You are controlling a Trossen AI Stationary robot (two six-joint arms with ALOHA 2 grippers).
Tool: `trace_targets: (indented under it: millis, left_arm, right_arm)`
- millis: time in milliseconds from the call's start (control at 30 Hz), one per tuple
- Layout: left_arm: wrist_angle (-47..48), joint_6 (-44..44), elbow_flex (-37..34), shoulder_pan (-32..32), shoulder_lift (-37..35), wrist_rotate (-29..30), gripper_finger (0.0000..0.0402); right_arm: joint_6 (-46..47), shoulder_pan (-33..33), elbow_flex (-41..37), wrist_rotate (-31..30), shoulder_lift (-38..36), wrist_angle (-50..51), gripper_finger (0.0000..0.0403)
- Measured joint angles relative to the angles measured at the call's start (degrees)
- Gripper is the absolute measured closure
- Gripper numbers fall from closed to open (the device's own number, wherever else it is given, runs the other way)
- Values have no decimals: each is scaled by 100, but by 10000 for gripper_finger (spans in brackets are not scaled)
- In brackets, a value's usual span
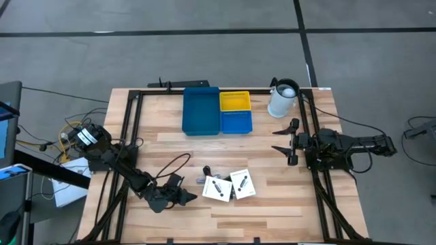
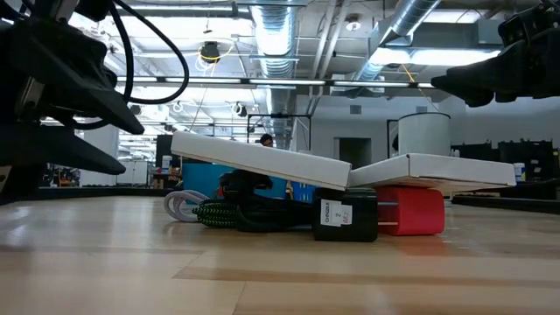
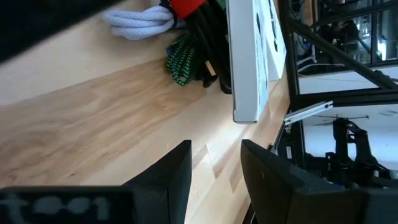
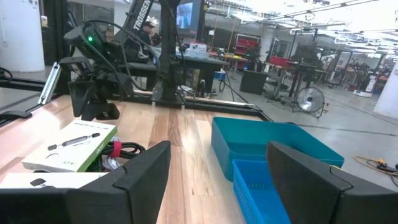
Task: Pick and place items into bin
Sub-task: Put the left white card reader box into the blue bin
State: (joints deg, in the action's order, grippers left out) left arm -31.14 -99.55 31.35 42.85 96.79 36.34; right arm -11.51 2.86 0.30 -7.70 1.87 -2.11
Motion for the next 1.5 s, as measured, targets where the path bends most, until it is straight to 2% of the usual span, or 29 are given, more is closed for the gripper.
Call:
trace_targets:
  millis: [133,333,600,1000,1500]
  left_arm:
    - [5,106,0,0,-2,22,246]
    - [5,122,0,-2,-2,-1,186]
    - [12,-324,33,-6,-2,-2,137]
    - [475,-135,499,-307,-6,-174,131]
    - [617,-150,505,-495,-6,-417,131]
  right_arm:
    - [0,0,-2,0,0,0,143]
    - [-1,0,-2,0,0,0,143]
    - [-2,0,0,0,0,0,143]
    - [-1,0,0,0,0,0,143]
    - [-1,0,0,-2,0,0,143]
